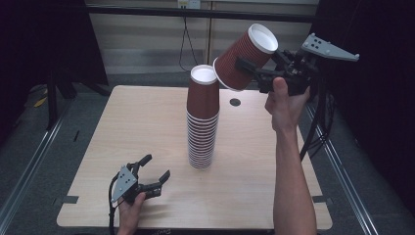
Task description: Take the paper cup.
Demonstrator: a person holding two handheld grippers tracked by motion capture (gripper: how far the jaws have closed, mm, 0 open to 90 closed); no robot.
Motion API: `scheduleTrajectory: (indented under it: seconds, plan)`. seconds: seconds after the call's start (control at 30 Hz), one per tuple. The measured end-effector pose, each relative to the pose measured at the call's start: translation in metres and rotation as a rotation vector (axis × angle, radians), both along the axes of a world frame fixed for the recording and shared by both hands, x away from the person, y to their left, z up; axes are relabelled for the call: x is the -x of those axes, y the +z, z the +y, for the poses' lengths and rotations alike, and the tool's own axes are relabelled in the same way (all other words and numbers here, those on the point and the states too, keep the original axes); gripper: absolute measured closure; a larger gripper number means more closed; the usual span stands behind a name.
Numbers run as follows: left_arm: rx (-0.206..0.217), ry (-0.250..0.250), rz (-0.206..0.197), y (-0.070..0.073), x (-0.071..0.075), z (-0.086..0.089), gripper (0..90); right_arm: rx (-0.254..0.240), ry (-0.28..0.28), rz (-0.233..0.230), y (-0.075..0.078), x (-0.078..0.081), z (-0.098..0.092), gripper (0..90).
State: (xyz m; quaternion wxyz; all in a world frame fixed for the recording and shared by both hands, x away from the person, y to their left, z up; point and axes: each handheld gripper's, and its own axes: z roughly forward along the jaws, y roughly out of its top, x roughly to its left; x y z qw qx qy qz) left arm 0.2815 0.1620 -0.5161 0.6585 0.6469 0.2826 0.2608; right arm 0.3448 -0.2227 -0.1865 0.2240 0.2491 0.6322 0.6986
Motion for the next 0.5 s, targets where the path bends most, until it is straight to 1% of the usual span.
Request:
scheduleTrajectory:
  seconds: [0.1, 0.27, 0.3, 0.37, 0.5]
  plan:
    - [-0.001, 0.001, 0.000, 0.000, 0.000, 0.000, 15.6, 0.017, -0.013, 0.002, -0.001, 0.003, -0.005, 18.4]
    - [-0.003, 0.002, 0.001, 0.000, 0.000, 0.000, 15.6, 0.020, -0.018, 0.014, -0.006, 0.003, -0.010, 18.5]
    - [-0.013, 0.001, 0.003, 0.000, 0.000, 0.000, 15.6, 0.022, -0.018, 0.016, -0.007, 0.003, -0.011, 18.5]
    - [-0.011, 0.001, 0.009, 0.000, 0.000, -0.001, 15.6, 0.022, -0.018, 0.027, -0.011, 0.004, -0.014, 18.4]
    - [-0.011, 0.003, 0.008, 0.000, 0.000, -0.001, 15.6, 0.039, -0.022, 0.045, -0.019, 0.005, -0.015, 18.4]
